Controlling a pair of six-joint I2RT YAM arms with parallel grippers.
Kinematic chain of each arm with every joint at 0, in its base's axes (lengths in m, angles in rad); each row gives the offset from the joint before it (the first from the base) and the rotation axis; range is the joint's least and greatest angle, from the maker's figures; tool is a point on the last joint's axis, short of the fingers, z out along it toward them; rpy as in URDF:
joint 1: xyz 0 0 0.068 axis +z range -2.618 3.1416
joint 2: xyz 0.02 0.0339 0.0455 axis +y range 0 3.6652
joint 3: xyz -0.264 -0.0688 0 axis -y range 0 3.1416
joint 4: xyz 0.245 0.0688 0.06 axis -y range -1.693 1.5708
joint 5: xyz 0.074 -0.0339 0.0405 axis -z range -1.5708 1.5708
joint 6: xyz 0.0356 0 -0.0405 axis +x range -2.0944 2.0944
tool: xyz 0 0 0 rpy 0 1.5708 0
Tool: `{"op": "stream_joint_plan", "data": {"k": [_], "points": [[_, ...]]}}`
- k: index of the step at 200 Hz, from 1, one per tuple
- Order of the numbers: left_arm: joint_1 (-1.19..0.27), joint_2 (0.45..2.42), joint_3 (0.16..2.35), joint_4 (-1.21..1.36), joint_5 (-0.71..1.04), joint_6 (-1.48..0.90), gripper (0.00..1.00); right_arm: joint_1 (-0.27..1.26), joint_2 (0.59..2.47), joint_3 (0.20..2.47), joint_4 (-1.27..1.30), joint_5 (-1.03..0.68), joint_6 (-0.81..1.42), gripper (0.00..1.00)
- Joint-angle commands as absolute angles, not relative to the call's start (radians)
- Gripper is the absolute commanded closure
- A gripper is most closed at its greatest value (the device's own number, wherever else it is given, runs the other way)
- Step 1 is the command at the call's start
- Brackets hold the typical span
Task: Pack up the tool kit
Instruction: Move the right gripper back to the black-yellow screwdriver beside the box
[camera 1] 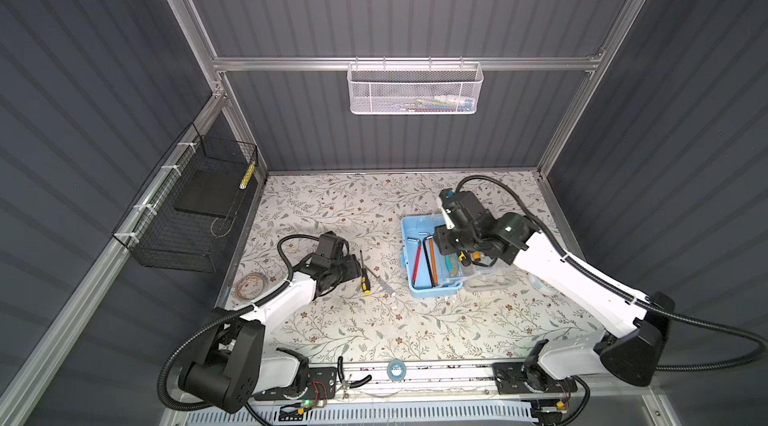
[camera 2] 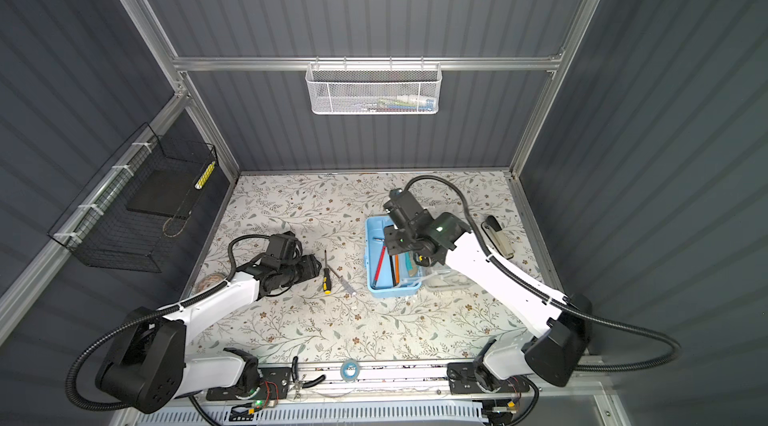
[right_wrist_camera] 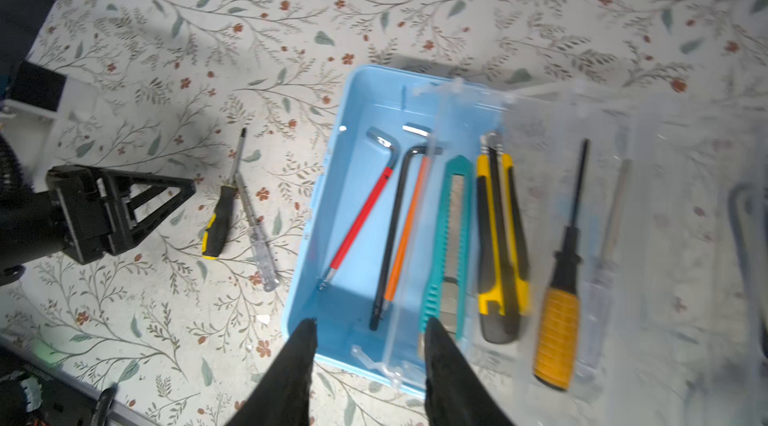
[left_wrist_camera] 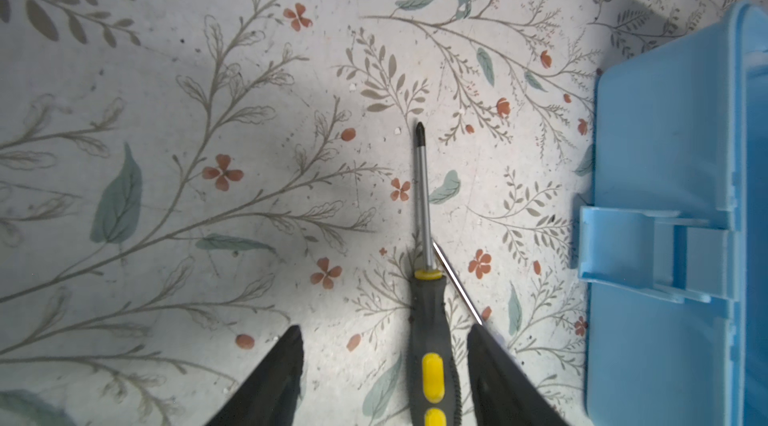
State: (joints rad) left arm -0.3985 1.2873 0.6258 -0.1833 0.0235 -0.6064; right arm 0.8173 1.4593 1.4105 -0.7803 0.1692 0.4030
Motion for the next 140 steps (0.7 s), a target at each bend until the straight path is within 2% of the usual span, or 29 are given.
{"op": "stream_joint_plan", "data": {"k": [1,79,115,140], "points": [[-0.396,1.241,0.616,-0.21,0.041,-0.614,0.35,0.893,1.574,1.458,-0.743,0.125,0.42,0.53],[-0.394,1.112,0.545,-0.277,0.136,-0.647,0.34,1.041,1.919,1.577,-0.657,-0.029,0.448,0.53],[-0.383,1.033,0.482,-0.3,0.123,-0.659,0.34,1.052,2.014,1.617,-0.627,-0.073,0.466,0.46],[-0.359,0.99,0.438,-0.305,0.123,-0.666,0.34,1.052,2.072,1.663,-0.626,-0.085,0.469,0.46]]}}
